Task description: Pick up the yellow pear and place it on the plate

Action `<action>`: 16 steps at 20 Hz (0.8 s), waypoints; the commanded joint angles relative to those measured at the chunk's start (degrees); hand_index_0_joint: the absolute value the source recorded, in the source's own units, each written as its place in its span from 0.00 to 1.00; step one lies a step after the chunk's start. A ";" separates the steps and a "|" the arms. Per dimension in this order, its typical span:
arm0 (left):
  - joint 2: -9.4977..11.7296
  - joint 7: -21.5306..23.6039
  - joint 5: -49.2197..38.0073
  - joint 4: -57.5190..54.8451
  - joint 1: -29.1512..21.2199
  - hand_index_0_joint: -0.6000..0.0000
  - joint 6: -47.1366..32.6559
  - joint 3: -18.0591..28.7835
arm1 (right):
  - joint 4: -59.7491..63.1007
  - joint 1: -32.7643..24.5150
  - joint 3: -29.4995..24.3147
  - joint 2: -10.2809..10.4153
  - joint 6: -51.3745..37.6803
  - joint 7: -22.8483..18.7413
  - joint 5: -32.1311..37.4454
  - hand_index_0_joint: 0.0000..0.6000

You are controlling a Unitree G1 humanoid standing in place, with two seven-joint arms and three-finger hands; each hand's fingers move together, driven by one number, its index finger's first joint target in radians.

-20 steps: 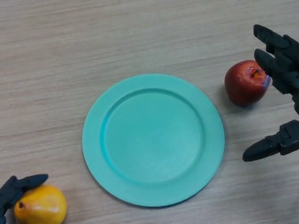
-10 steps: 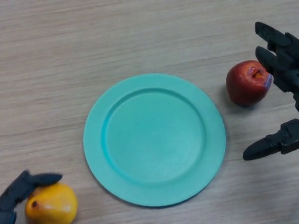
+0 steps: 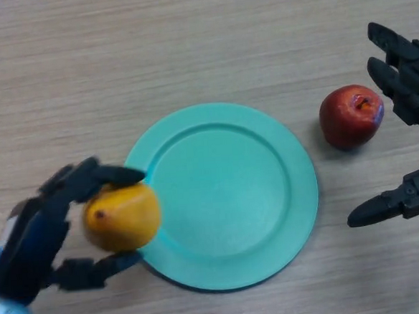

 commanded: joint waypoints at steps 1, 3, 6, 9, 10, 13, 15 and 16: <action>1.89 3.83 2.39 1.26 -3.85 0.00 -4.44 -1.86 | -5.64 -0.75 -5.00 -1.89 -3.41 -1.16 2.69 0.00; 1.83 6.57 5.17 6.51 -7.66 0.00 -6.35 -4.32 | -6.07 -0.13 -5.35 -1.65 -4.85 -1.32 2.00 0.00; 1.52 10.41 8.84 14.20 -12.52 0.00 -8.43 -6.19 | -7.92 0.85 -6.19 -1.59 -3.71 -1.10 2.11 0.00; 0.50 13.70 9.70 21.15 -17.52 0.00 -8.78 -7.93 | -9.80 1.46 -7.46 -1.59 -2.59 -0.88 2.80 0.00; 0.29 14.31 10.33 21.84 -18.34 0.00 -8.55 -8.19 | -9.76 1.64 -7.67 -1.48 -3.17 -1.01 2.73 0.00; -1.69 5.30 -0.41 17.59 -18.58 0.00 4.79 -9.25 | -10.72 2.29 -9.40 -1.62 -3.42 -1.38 4.01 0.00; -2.16 6.45 0.78 18.41 -20.07 0.00 7.10 -9.71 | -11.70 3.01 -10.17 -1.70 -2.03 -0.74 4.57 0.00; -2.25 6.70 0.89 18.48 -20.43 0.00 7.66 -9.71 | -11.74 2.95 -10.19 -1.72 -1.86 -0.71 4.43 0.00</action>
